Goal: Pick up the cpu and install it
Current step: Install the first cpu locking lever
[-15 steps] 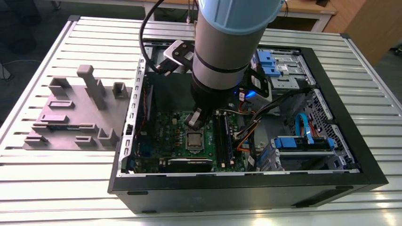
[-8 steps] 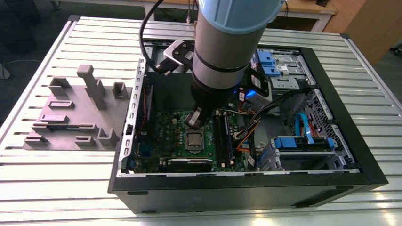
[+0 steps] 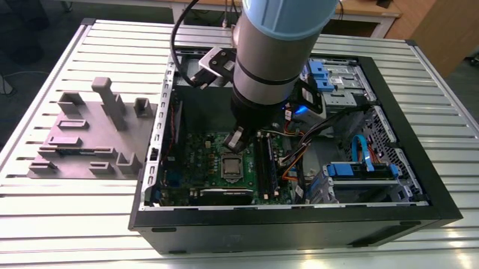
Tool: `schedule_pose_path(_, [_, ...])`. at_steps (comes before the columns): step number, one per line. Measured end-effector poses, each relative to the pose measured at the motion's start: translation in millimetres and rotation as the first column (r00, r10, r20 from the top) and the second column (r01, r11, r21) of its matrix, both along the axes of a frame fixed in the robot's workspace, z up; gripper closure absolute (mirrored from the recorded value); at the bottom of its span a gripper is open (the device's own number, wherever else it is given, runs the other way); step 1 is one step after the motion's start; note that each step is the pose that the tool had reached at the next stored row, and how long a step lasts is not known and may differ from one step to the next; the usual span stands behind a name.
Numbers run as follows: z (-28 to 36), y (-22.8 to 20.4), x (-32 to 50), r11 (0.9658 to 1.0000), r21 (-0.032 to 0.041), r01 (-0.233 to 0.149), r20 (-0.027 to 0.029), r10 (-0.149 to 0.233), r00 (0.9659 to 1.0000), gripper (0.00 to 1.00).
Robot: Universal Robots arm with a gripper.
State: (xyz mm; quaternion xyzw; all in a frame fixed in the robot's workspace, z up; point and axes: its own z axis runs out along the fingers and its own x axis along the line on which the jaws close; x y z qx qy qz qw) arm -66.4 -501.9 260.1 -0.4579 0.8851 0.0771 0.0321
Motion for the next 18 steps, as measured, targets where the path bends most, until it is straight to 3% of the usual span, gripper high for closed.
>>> schedule_pose_path(8, [-8.4,5.5,8.7,0.9999,0.0000,-0.014,0.0000,0.014,0.9999,0.90])
schedule_pose_path(10, [-9.7,5.5,8.8,0.9993,0.0001,-0.039,0.0002,0.039,0.9993,0.90])
schedule_pose_path(14, [-11.8,5.5,8.8,0.9939,-0.0002,-0.110,0.0014,0.110,0.9939,0.90])
schedule_pose_path(15, [-12.4,5.5,8.9,0.9920,-0.0004,-0.126,0.0040,0.126,0.9920,0.90])
schedule_pose_path(18, [-14.4,7.5,11.3,0.9909,-0.0012,-0.134,0.0073,0.134,0.9909,0.90])
